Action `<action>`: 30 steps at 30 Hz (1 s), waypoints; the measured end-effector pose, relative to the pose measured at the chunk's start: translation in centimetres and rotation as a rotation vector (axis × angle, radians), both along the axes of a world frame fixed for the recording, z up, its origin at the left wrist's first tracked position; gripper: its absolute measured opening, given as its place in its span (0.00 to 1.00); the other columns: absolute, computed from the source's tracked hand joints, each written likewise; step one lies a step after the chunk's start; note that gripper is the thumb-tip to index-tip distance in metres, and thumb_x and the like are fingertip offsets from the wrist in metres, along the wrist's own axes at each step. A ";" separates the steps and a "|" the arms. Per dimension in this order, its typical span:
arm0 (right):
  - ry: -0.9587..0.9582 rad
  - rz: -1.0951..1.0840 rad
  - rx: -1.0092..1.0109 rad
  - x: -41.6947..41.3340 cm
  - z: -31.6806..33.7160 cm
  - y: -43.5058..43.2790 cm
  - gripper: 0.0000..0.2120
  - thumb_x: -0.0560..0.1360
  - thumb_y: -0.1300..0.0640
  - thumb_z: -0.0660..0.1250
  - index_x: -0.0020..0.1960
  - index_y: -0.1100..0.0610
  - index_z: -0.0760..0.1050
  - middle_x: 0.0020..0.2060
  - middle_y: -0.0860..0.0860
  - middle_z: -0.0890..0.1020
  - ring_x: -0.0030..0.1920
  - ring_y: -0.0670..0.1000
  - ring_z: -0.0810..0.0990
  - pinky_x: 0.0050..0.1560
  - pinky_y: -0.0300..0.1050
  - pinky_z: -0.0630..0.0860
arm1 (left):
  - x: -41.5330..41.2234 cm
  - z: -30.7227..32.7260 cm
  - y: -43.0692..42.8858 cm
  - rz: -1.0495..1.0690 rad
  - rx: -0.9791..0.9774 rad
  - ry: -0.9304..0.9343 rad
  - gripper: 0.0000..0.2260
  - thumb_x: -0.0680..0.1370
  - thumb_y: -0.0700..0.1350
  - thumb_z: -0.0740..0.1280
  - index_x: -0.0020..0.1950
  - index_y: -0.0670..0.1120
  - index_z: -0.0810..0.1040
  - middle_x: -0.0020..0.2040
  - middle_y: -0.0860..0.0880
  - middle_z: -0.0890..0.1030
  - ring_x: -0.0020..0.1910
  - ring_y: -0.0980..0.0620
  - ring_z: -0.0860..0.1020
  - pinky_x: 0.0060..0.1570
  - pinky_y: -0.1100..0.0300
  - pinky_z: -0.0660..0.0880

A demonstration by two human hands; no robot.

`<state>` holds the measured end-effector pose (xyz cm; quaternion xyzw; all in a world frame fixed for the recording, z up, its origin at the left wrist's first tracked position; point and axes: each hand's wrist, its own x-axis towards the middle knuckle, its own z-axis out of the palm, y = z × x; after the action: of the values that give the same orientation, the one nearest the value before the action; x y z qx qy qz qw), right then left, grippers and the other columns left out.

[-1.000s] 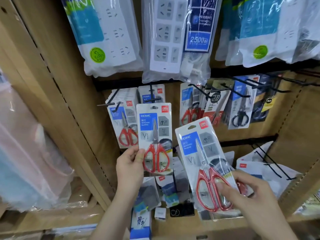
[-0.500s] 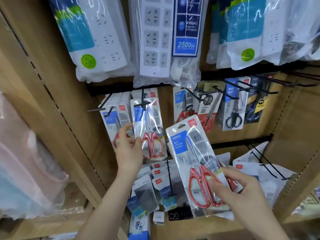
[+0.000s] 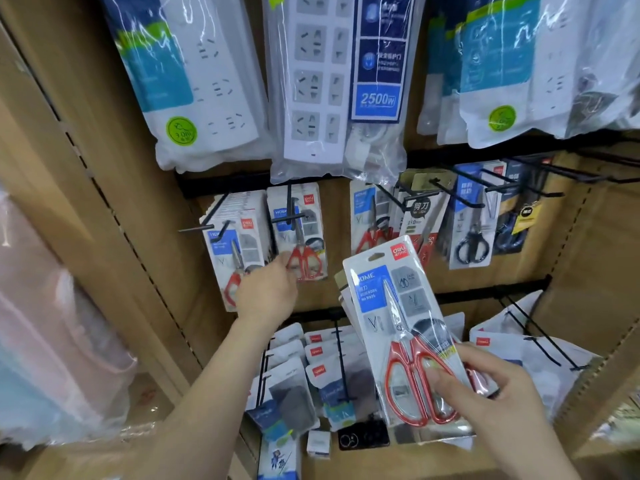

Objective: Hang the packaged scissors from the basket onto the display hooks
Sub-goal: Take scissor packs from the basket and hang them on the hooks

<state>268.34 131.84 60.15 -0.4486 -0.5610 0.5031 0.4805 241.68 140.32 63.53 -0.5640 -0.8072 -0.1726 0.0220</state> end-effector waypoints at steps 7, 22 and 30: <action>0.007 -0.033 0.062 -1.7 0.1 -0.3 0.13 0.69 0.64 0.74 0.38 0.45 0.86 0.38 0.50 0.85 0.41 0.50 0.85 0.38 0.42 0.82 | 7.7 -1.5 -11.5 -0.335 -0.114 -1.351 0.06 0.78 0.57 0.62 0.51 0.59 0.75 0.41 0.70 0.82 0.43 0.68 0.81 0.45 0.68 0.78; 0.073 -0.020 -0.023 -3.3 -0.9 -2.7 0.14 0.64 0.53 0.73 0.48 0.40 0.85 0.46 0.44 0.86 0.51 0.47 0.84 0.45 0.44 0.83 | 6.3 -3.4 -12.8 0.002 0.358 -1.635 0.10 0.77 0.44 0.70 0.57 0.46 0.77 0.48 0.44 0.86 0.46 0.43 0.85 0.42 0.47 0.83; 0.069 0.377 -0.319 -2.8 -0.6 -2.3 0.29 0.68 0.58 0.73 0.68 0.47 0.72 0.51 0.57 0.86 0.51 0.60 0.85 0.50 0.55 0.82 | 3.6 -3.9 -15.1 -0.145 0.205 -1.525 0.13 0.75 0.45 0.70 0.59 0.47 0.75 0.49 0.44 0.86 0.47 0.42 0.85 0.45 0.47 0.82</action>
<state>265.51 129.54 59.59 -0.3886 -0.5316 0.6811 0.3202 245.28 125.23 59.65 -0.3359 -0.5403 -0.5883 -0.4992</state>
